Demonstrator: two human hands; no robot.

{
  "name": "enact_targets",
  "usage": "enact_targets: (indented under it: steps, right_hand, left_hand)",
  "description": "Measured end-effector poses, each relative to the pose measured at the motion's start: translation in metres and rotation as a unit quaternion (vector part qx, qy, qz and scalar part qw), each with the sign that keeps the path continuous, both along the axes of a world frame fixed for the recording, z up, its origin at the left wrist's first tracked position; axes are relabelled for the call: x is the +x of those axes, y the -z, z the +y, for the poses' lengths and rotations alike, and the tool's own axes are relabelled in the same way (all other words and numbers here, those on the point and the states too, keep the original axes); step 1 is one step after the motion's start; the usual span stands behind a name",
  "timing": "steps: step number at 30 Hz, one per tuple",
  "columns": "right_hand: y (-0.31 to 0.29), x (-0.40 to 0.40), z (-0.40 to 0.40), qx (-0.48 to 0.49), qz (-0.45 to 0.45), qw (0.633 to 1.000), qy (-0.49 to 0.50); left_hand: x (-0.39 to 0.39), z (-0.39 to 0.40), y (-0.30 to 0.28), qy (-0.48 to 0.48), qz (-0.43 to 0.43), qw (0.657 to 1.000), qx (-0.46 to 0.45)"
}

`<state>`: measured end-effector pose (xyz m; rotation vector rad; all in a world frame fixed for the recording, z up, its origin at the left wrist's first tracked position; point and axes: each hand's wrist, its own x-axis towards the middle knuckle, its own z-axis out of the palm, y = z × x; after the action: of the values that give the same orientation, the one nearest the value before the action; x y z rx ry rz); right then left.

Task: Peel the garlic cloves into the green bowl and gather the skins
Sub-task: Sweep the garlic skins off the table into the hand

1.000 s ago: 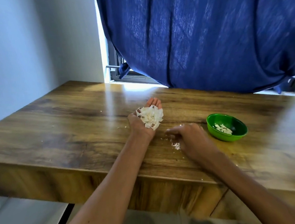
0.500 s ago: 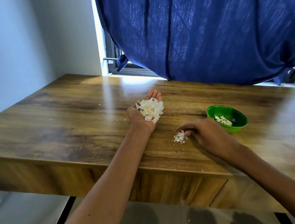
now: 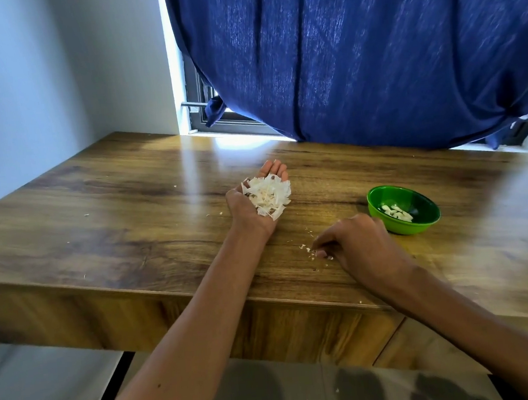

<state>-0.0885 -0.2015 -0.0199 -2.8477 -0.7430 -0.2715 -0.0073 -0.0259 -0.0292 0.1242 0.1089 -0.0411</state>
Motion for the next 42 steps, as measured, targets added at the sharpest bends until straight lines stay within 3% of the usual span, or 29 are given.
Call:
enact_targets:
  steps: [6,13,18,27,35,42]
  right_hand:
    - [-0.004,-0.002,-0.003,-0.021,-0.007,0.999,0.039]
    - [-0.042,0.024,0.011,0.226,0.087,0.968,0.06]
    - [-0.073,0.037,0.045,0.311,0.072,0.948,-0.009]
    - [-0.08,0.047,0.082,0.078,-0.015,0.996,-0.048]
    - [-0.087,0.045,0.083,0.065,-0.029,0.995,-0.069]
    - [-0.097,0.047,0.08,0.043,-0.028,0.997,-0.058]
  left_hand:
    - [-0.006,-0.002,-0.003,-0.003,0.006,1.0,0.0]
    - [-0.01,-0.007,-0.005,-0.025,0.036,0.999,0.003]
    - [-0.017,-0.014,-0.008,-0.039,0.056,0.996,0.058]
    - [-0.028,-0.015,-0.012,-0.052,0.083,0.993,0.065]
    - [-0.036,-0.017,-0.018,-0.06,0.116,0.988,0.086]
    - [-0.033,-0.016,-0.015,-0.064,0.096,0.991,0.072]
